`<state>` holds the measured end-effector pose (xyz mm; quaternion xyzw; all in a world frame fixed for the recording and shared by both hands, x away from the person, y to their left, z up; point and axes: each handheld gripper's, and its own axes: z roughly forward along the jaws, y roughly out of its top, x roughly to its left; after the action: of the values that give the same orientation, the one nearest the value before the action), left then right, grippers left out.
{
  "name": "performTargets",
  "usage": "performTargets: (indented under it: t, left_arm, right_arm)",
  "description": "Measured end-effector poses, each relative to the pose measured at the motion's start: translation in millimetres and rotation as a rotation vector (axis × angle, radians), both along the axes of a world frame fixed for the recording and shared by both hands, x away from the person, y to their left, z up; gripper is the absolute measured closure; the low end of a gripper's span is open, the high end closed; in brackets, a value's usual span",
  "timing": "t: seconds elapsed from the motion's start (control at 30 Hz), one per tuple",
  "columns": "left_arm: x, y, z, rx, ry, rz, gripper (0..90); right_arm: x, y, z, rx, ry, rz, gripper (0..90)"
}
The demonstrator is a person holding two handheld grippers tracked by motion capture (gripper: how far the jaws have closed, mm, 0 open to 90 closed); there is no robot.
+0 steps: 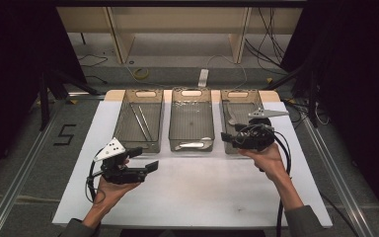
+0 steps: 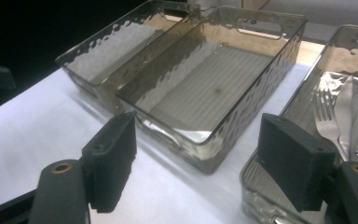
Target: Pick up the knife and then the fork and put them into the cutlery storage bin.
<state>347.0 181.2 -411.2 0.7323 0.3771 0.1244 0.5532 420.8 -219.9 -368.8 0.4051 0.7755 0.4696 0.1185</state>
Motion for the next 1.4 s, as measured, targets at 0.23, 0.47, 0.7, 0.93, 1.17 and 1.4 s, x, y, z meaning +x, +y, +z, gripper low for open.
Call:
performTargets:
  t: [0.23,0.47,0.7,0.93,1.17,1.4]
  left_arm:
    - [1.1,-2.4,-0.3,0.004,0.004,-0.009,15.9]
    - [1.8,-4.9,0.0,0.006,0.003,-0.023,15.9]
    - [0.1,-5.7,-0.6,0.011,0.004,-0.044,15.9]
    - [-1.7,-4.1,-0.6,0.006,0.007,-0.044,15.9]
    - [-2.5,-3.8,-0.9,0.011,0.008,-0.051,15.9]
    - [-3.2,-3.0,-1.0,0.008,0.008,-0.055,15.9]
  right_arm:
    - [-14.9,-1.5,-12.5,0.022,-0.007,0.024,28.1]
    - [-27.8,-3.8,-22.3,0.045,-0.026,0.031,26.5]
    - [-47.2,-9.6,-31.9,0.050,-0.043,0.022,25.3]
    - [-64.2,-19.7,-39.5,0.088,-0.053,0.017,24.7]
    - [-74.7,-23.1,-47.5,0.086,-0.072,0.014,23.9]
    - [-82.4,-23.7,-51.8,0.078,-0.084,0.011,23.2]
